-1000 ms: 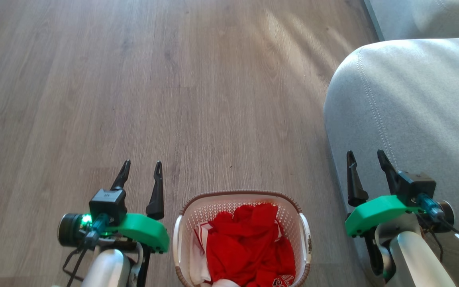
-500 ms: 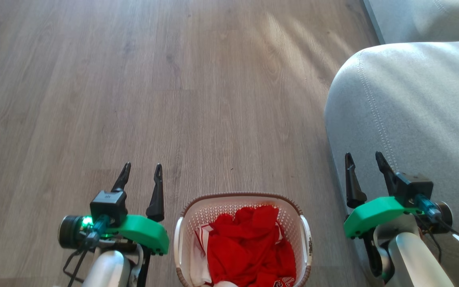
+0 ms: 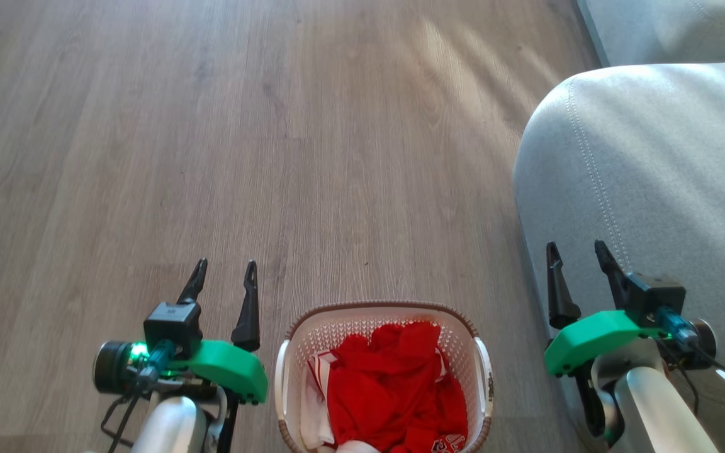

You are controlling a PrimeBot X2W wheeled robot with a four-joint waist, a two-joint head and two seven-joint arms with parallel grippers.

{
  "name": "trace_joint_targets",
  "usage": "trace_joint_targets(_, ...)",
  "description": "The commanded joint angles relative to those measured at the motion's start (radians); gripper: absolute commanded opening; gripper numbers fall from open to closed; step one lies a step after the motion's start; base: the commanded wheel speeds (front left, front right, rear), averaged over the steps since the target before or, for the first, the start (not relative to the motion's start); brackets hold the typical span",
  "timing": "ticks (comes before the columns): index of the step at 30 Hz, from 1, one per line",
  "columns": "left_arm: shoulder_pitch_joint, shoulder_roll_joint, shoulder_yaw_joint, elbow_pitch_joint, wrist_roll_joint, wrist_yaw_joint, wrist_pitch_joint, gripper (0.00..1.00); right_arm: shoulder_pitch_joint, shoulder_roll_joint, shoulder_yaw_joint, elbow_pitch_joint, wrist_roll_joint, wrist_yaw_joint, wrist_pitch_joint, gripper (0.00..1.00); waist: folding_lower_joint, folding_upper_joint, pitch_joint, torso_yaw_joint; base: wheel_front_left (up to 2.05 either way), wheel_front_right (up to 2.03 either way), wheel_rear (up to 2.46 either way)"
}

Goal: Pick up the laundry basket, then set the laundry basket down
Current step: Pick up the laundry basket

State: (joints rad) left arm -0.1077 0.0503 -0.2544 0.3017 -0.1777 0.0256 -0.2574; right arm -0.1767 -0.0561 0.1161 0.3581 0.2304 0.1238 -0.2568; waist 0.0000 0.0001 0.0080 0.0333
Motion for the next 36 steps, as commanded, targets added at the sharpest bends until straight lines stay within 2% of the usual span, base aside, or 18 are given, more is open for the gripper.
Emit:
trace_joint_targets(1,-0.034,0.0,0.025,-0.025,-0.003,0.001,-0.004,1.0,-0.039,0.006,0.013,-0.029,-0.008,0.007,-0.005,1.0,0.0,-0.0001,0.004,0.001,0.0,0.0,0.0)
trace_joint_targets(9,-0.065,0.0,0.01,0.016,0.001,-0.003,-0.004,1.0,-0.067,0.006,0.001,-0.025,-0.05,0.007,-0.005,1.0,0.0,-0.0001,0.064,0.005,0.0,0.0,0.0)
trace_joint_targets(18,-0.157,0.0,-0.021,0.102,0.0,-0.01,-0.004,1.0,-0.134,0.006,-0.002,0.028,-0.054,0.007,-0.005,1.0,0.0,-0.0001,0.19,0.015,0.0,0.0,0.0)
trace_joint_targets(25,-0.264,0.0,-0.064,0.223,-0.011,-0.025,-0.004,1.0,-0.222,0.006,0.033,0.184,-0.051,0.007,-0.005,1.0,0.0,-0.0001,0.32,0.021,0.0,0.0,0.0)
trace_joint_targets(36,-0.417,0.0,-0.135,0.457,-0.038,-0.056,-0.004,1.0,-0.375,0.006,0.125,0.443,0.013,0.007,0.013,1.0,0.0,-0.0001,0.484,0.02,0.0,0.0,0.0)
